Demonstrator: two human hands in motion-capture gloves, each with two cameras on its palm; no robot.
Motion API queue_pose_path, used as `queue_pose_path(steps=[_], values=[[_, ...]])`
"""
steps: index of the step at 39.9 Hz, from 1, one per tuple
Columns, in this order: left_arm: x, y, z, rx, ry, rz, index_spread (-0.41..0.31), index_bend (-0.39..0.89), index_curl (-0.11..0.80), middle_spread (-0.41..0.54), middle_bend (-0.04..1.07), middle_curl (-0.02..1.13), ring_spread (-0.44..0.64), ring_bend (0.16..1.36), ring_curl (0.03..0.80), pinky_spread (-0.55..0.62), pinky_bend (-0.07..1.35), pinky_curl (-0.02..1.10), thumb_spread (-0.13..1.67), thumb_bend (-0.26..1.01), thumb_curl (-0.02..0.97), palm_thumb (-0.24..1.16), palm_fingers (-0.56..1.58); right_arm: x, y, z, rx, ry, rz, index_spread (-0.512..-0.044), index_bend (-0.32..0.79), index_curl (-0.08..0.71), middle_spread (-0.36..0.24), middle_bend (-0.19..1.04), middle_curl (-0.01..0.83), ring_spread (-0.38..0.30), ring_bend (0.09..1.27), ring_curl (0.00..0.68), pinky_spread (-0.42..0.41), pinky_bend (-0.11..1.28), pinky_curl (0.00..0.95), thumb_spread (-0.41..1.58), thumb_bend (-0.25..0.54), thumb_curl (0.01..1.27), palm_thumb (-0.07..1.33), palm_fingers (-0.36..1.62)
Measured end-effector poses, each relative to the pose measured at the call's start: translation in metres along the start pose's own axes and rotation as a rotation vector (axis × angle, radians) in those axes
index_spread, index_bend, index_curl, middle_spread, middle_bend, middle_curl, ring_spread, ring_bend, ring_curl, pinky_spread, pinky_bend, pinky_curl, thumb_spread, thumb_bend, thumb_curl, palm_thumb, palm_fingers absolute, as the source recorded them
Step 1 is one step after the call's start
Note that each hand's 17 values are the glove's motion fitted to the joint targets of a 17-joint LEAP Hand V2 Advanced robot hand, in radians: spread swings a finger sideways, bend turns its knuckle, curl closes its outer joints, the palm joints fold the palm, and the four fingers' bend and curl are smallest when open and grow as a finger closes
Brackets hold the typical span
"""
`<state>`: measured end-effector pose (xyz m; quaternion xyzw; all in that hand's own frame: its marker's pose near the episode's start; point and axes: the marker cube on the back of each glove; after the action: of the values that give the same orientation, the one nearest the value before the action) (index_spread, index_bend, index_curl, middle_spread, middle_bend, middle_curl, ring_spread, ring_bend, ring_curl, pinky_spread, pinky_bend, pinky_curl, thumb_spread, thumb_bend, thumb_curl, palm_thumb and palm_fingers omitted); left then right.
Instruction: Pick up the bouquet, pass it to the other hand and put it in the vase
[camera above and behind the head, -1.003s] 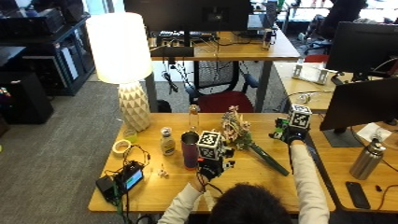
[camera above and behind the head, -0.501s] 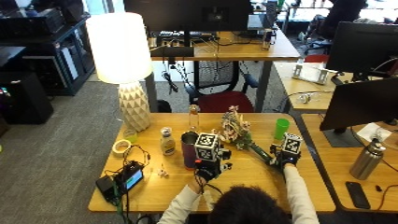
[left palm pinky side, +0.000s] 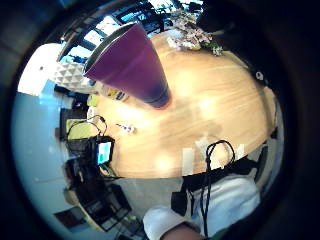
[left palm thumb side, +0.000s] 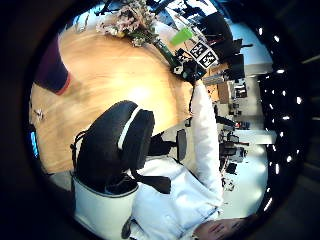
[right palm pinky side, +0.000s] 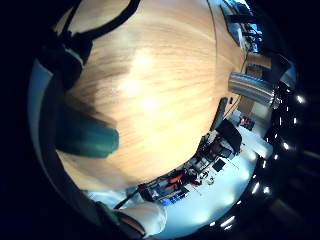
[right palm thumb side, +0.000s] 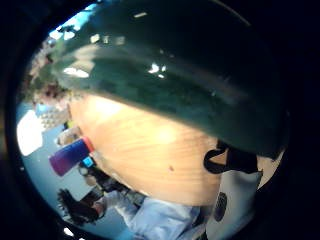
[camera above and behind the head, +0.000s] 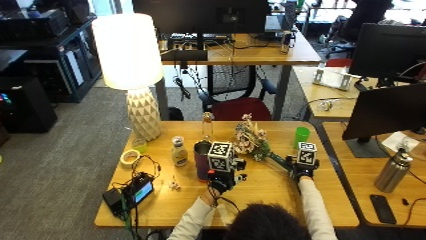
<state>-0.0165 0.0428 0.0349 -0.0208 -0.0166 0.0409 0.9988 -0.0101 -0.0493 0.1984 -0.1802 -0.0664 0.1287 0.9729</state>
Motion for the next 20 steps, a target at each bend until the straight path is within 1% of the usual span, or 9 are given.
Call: queue_pose_path(steps=[2, 4, 6, 8, 9, 10, 13, 18, 20], values=[[-0.003, -0.001, 0.0, -0.004, -0.007, -0.014, 0.006, 0.15, 0.294, 0.239, 0.17, 0.27, 0.35, 0.62, 0.269, 0.35, 0.5, 0.33, 1.13, -0.02, 0.252, 0.23, 0.19, 0.001, 0.0, -0.004, 0.023, -0.014, 0.026, -0.254, 0.29, 0.324, -0.098, 0.29, 0.417, -0.159, 0.51, 0.371, -0.011, 0.33, 0.314, 0.95, 0.093, 0.43, 0.95, 0.92], [-0.008, -0.004, 0.002, -0.013, -0.015, -0.034, 0.006, 0.15, 0.295, 0.238, 0.17, 0.27, 0.35, 0.62, 0.269, 0.35, 0.5, 0.34, 1.13, -0.02, 0.252, 0.23, 0.19, 0.001, 0.001, -0.006, 0.011, -0.029, 0.03, -0.244, 0.24, 0.323, -0.124, 0.35, 0.438, -0.175, 0.47, 0.364, -0.031, 0.36, 0.322, 0.93, 0.093, 0.44, 0.98, 1.01], [-0.011, -0.005, 0.002, -0.025, -0.021, -0.051, 0.006, 0.15, 0.295, 0.238, 0.17, 0.28, 0.35, 0.62, 0.269, 0.35, 0.5, 0.34, 1.13, -0.02, 0.252, 0.23, 0.19, 0.002, 0.003, -0.007, -0.013, -0.032, 0.025, -0.236, 0.1, 0.293, -0.14, 0.39, 0.449, -0.193, 0.53, 0.379, -0.122, 0.46, 0.343, 0.93, 0.093, 0.45, 1.0, 1.22], [-0.013, -0.005, 0.001, -0.029, -0.014, -0.056, 0.006, 0.15, 0.296, 0.238, 0.17, 0.28, 0.35, 0.62, 0.27, 0.35, 0.5, 0.34, 1.13, -0.02, 0.253, 0.23, 0.19, 0.002, 0.002, -0.008, 0.0, -0.031, 0.017, -0.231, 0.12, 0.299, -0.149, 0.4, 0.458, -0.196, 0.5, 0.373, -0.136, 0.47, 0.349, 0.92, 0.085, 0.46, 1.01, 1.17], [-0.013, -0.006, 0.001, -0.024, -0.008, -0.052, 0.006, 0.15, 0.296, 0.238, 0.17, 0.28, 0.35, 0.62, 0.27, 0.35, 0.5, 0.34, 1.13, -0.02, 0.253, 0.23, 0.19, 0.003, 0.001, -0.009, 0.032, -0.032, 0.016, -0.228, 0.05, 0.278, -0.154, 0.41, 0.468, -0.206, 0.61, 0.415, -0.193, 0.52, 0.374, 0.94, 0.087, 0.46, 1.02, 1.29], [-0.014, -0.007, 0.0, -0.012, -0.001, -0.045, 0.006, 0.15, 0.296, 0.24, 0.17, 0.28, 0.36, 0.62, 0.271, 0.35, 0.5, 0.34, 1.13, -0.02, 0.254, 0.23, 0.19, 0.003, -0.002, -0.011, 0.083, -0.031, 0.019, -0.224, 0.03, 0.269, -0.153, 0.45, 0.484, -0.211, 0.68, 0.434, -0.209, 0.53, 0.381, 0.98, 0.109, 0.45, 1.05, 1.36], [-0.016, -0.016, 0.002, 0.04, 0.018, -0.015, 0.002, 0.16, 0.3, 0.245, 0.17, 0.28, 0.36, 0.62, 0.271, 0.35, 0.5, 0.34, 1.13, -0.02, 0.252, 0.22, 0.19, 0.004, -0.011, -0.017, 0.272, -0.014, 0.036, -0.222, 0.06, 0.258, -0.159, 0.52, 0.515, -0.214, 0.78, 0.469, -0.238, 0.6, 0.414, 1.01, 0.103, 0.45, 1.06, 1.4], [-0.022, -0.029, 0.004, 0.088, 0.042, -0.009, -0.017, 0.2, 0.32, 0.233, 0.16, 0.27, 0.33, 0.61, 0.269, 0.32, 0.49, 0.34, 1.14, -0.01, 0.254, 0.23, 0.25, 0.005, -0.015, -0.026, 0.489, 0.039, 0.077, -0.211, 0.25, 0.324, -0.168, 0.68, 0.572, -0.21, 0.87, 0.513, -0.256, 0.59, 0.434, 0.99, -0.016, 0.4, 0.92, 1.53], [-0.022, -0.029, 0.0, 0.076, 0.051, -0.02, -0.022, 0.19, 0.325, 0.23, 0.15, 0.26, 0.32, 0.61, 0.267, 0.31, 0.49, 0.34, 1.14, -0.01, 0.255, 0.24, 0.27, 0.003, -0.014, -0.029, 0.552, 0.02, 0.071, -0.208, 0.28, 0.344, -0.169, 0.71, 0.586, -0.21, 0.88, 0.523, -0.263, 0.61, 0.445, 0.99, -0.032, 0.39, 0.9, 1.52]])
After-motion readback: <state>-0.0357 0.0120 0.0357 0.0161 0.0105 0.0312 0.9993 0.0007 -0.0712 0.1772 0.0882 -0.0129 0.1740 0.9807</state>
